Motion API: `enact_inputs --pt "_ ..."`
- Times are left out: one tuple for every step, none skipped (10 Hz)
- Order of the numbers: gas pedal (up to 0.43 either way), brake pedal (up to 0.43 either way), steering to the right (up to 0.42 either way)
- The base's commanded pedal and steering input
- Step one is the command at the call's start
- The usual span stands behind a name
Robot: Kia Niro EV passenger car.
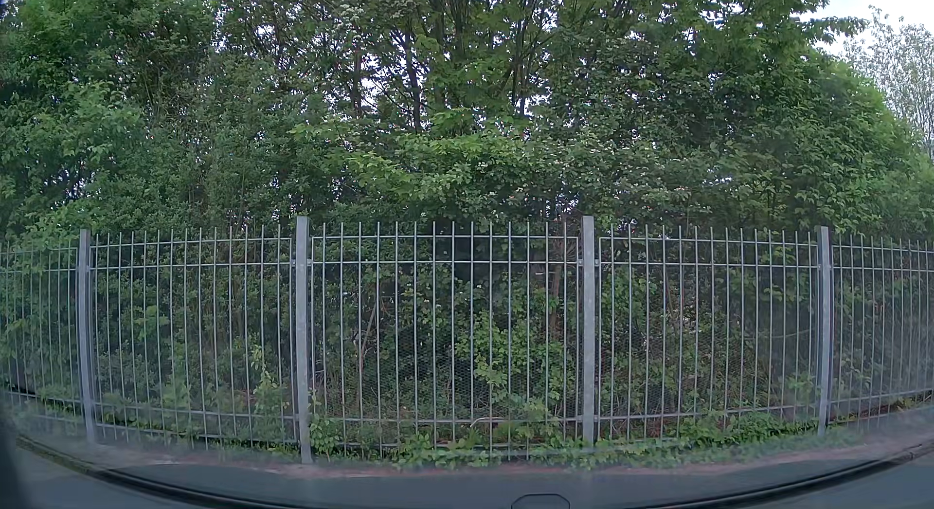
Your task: Follow the waypoints while adhering to traffic rules and regulations
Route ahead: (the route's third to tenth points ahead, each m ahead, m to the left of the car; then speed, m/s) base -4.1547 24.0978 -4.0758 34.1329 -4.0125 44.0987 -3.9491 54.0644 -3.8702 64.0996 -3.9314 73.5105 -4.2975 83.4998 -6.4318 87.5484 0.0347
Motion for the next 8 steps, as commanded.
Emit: enact_inputs --pt "0.0 0.287 -0.7" --pt "0.0 0.287 -0.721" --pt "0.0 0.287 -0.722" --pt "0.0 0.287 -0.712" --pt "0.0 0.287 -0.701" --pt "0.0 0.287 -0.698" --pt "0.0 0.287 -0.701" --pt "0.0 0.287 -0.705"
